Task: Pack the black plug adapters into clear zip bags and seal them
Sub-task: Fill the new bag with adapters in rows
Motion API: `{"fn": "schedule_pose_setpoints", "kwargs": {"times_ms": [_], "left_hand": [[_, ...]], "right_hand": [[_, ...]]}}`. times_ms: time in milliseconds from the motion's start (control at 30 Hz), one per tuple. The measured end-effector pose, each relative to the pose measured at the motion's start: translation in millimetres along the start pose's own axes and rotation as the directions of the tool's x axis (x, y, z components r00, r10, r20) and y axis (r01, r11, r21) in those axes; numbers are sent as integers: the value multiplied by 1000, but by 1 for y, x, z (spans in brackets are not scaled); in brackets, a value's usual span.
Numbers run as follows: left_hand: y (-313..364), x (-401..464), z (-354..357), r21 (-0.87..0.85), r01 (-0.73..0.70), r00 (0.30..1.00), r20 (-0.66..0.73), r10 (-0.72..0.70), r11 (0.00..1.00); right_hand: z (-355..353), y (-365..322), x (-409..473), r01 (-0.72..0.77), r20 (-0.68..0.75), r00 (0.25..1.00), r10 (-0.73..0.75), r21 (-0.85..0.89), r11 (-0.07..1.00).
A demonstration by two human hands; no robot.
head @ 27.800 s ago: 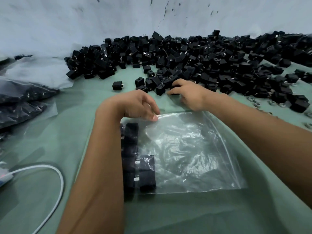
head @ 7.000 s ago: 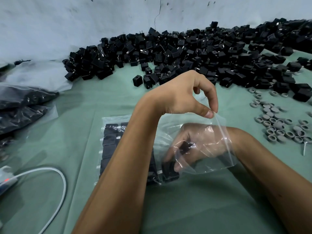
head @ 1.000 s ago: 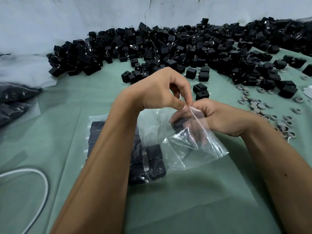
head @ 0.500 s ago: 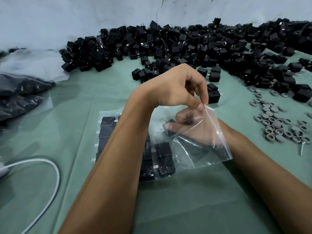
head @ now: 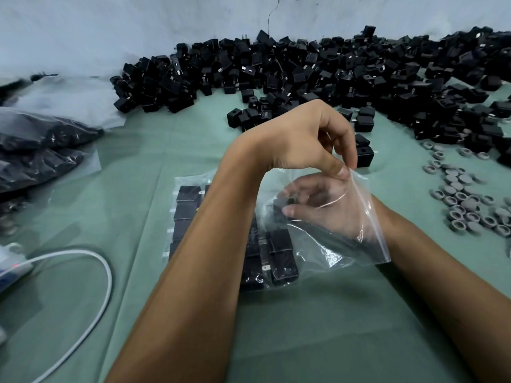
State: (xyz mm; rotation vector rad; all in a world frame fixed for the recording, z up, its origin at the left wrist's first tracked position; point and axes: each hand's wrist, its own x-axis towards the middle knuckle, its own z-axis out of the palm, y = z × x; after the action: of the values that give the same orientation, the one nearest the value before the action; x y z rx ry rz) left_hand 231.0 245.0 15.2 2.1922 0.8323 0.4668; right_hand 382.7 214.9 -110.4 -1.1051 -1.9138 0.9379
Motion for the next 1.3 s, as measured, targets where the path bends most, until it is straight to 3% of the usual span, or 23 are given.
{"fn": "schedule_pose_setpoints", "kwargs": {"times_ms": [167, 333, 467, 867, 967, 1133, 1200, 1300], "left_hand": [[-1, -1, -2, 2, 8, 1000, 3, -8, 1000], [-4, -1, -3, 5, 20, 1000, 8, -20, 1000], [-5, -1, -3, 0, 24, 1000, 5, -24, 1000], [-8, 0, -4, -21, -1, 1000, 9, 1, 1000], [-7, 1, -3, -18, 6, 1000, 10, -6, 1000], [-5, -3, -3, -14, -7, 1000, 1, 7, 1000], [-6, -3, -4, -21, -15, 1000, -10, 15, 1000], [-8, -2, -4, -31, -21, 1000, -7, 21, 999]], "right_hand": [[4, -11, 0, 64, 84, 994, -66, 27, 998], [3, -20, 0, 10, 171, 985, -33, 132, 991], [2, -22, 4, 39, 218, 974, -61, 104, 994], [-3, -16, 4, -5, 214, 977, -15, 97, 995], [-2, -18, 3, 44, 200, 978, -59, 79, 996], [-5, -17, 1, -42, 191, 981, 13, 149, 988], [-17, -18, 2, -160, 266, 959, 93, 239, 958], [-48, -20, 6, -128, 421, 905, 63, 129, 983]]}}
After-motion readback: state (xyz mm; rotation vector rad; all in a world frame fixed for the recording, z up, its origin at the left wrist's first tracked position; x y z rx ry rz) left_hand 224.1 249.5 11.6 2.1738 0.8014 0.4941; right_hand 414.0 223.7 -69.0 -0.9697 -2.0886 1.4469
